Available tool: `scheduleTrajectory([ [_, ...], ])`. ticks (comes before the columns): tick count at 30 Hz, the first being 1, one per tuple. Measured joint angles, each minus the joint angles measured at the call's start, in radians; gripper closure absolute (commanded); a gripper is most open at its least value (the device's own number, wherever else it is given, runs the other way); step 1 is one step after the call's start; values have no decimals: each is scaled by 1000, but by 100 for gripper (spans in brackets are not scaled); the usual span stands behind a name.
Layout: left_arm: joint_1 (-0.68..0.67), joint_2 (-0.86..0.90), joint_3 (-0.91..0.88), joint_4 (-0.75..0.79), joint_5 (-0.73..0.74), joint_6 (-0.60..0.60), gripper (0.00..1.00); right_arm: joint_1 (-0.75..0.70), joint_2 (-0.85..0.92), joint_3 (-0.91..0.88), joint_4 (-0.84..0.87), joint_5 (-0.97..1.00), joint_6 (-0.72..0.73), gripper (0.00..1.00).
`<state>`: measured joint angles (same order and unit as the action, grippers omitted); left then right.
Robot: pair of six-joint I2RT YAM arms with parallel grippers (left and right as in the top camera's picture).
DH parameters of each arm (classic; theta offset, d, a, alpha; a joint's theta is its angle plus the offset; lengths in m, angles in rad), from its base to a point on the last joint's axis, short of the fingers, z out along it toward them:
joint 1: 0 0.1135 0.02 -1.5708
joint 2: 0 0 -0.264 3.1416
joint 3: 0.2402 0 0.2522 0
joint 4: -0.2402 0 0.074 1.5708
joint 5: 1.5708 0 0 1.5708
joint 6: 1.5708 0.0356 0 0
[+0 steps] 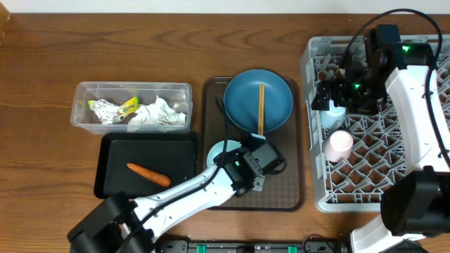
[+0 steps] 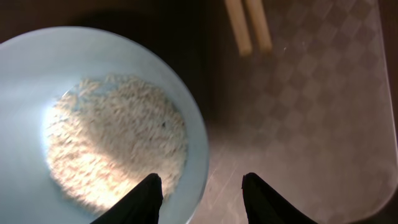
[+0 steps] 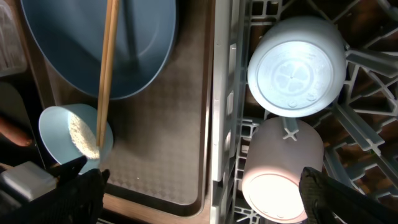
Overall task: Sort waste into correct bins and load items into the dishwasher rack
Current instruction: 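Lift the light-blue rice bowl and carry it left over the black tray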
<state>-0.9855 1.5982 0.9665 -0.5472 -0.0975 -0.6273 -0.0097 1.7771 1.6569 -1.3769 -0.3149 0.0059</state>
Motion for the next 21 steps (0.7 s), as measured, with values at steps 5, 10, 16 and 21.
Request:
scheduleTrajectory([
  [5,0,32,0,18,0,0,54,0,0,0,0,0,0,1],
  [10,0,77,0,22,0,0,55,0,0,0,0,0,0,1],
  [16,0,116,0,26,-7,1,72,0,0,0,0,0,0,1],
  [21,0,116,0,26,-16,3,77,0,0,0,0,0,0,1],
])
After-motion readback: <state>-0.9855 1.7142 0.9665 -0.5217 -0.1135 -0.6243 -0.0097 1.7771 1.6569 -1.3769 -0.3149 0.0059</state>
